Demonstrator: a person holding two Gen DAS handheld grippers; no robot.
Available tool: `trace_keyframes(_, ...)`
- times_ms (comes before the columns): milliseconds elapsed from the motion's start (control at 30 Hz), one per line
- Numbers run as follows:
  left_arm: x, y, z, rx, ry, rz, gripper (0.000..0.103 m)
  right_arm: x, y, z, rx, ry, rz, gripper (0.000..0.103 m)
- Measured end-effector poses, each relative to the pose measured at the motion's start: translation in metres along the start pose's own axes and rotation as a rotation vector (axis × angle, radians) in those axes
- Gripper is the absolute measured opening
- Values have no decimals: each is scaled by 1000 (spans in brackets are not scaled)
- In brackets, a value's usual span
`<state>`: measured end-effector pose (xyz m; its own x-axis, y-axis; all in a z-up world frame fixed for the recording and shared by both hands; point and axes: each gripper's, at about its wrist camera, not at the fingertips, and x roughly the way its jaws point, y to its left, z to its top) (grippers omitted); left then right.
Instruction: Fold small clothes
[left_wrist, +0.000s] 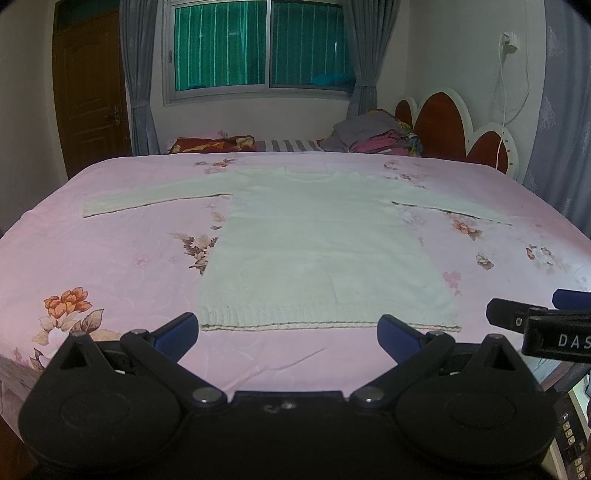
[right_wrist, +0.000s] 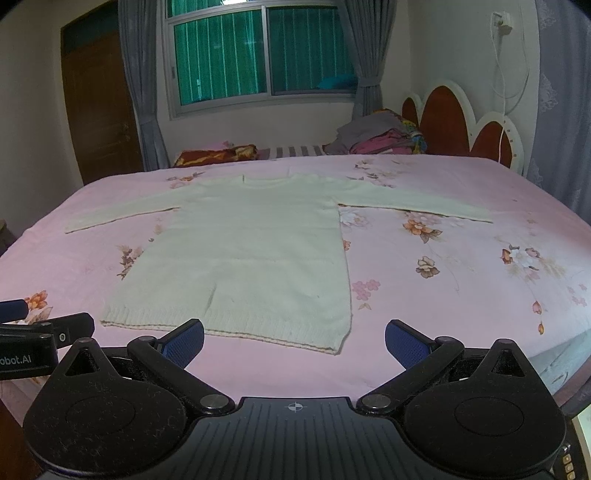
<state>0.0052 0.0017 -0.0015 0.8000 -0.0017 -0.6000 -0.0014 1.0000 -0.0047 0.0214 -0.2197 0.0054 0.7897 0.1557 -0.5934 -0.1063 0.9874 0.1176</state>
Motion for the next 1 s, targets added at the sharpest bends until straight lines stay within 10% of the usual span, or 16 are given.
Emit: trace_keyframes(1000, 6, -3, -3, -1, 7, 11, 103, 6, -5, -2, 8, 5, 2, 103)
